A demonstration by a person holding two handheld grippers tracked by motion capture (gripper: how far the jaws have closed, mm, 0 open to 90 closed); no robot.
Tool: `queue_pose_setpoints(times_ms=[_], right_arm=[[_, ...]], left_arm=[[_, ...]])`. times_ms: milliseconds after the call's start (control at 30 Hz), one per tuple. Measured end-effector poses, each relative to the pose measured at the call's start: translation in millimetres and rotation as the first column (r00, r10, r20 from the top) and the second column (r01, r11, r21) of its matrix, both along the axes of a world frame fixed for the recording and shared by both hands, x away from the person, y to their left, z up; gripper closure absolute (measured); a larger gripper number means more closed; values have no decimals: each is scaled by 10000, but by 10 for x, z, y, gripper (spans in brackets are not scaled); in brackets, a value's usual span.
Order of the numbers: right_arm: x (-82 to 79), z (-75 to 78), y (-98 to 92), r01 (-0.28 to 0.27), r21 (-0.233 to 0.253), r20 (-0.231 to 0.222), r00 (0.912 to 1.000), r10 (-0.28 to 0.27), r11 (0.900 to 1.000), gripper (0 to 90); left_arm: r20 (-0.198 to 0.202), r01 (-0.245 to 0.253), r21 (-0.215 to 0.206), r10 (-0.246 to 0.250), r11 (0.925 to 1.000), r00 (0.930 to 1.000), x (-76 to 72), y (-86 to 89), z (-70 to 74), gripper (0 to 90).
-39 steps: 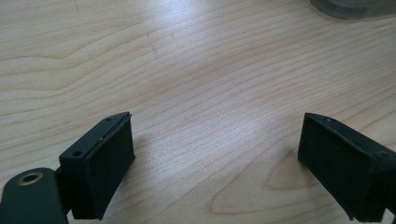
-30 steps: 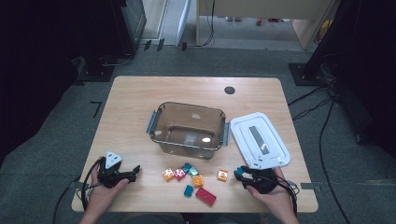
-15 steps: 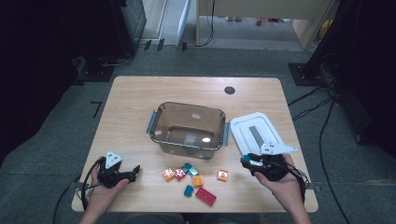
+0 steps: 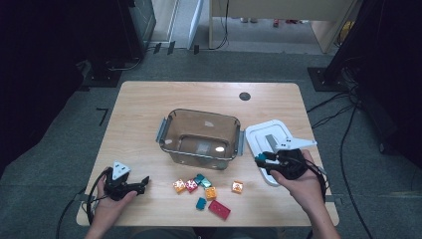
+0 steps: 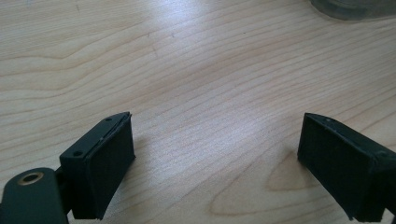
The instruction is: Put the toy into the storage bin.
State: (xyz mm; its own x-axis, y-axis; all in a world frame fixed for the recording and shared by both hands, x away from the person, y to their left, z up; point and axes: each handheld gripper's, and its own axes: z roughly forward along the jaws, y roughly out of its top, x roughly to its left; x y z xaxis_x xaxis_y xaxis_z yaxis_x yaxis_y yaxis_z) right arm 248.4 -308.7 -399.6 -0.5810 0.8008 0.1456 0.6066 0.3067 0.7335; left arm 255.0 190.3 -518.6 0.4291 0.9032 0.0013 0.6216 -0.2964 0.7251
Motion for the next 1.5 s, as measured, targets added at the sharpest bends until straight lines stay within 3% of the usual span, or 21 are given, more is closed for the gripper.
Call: queue_pose_setpoints(times_ms=[233, 667, 1200, 1500], right_arm=[[123, 206, 110, -185, 70, 252, 9995, 184, 9998, 600], [335, 372, 411, -700, 178, 358, 9970, 693, 9974, 600], [767, 294, 1009, -1080, -170, -23, 9941, 1080, 9940, 600], [972, 206, 1185, -1073, -578, -445, 9935, 1048, 9925, 581]], left_arm=[[9, -20, -26, 20, 10000, 10000, 0, -2, -1, 105], [5, 11, 13, -11, 10000, 10000, 1, 1, 1, 106], [17, 23, 9, -23, 10000, 10000, 0, 0, 0, 106], [13, 41, 12, -41, 10000, 10000, -1, 0, 0, 106]])
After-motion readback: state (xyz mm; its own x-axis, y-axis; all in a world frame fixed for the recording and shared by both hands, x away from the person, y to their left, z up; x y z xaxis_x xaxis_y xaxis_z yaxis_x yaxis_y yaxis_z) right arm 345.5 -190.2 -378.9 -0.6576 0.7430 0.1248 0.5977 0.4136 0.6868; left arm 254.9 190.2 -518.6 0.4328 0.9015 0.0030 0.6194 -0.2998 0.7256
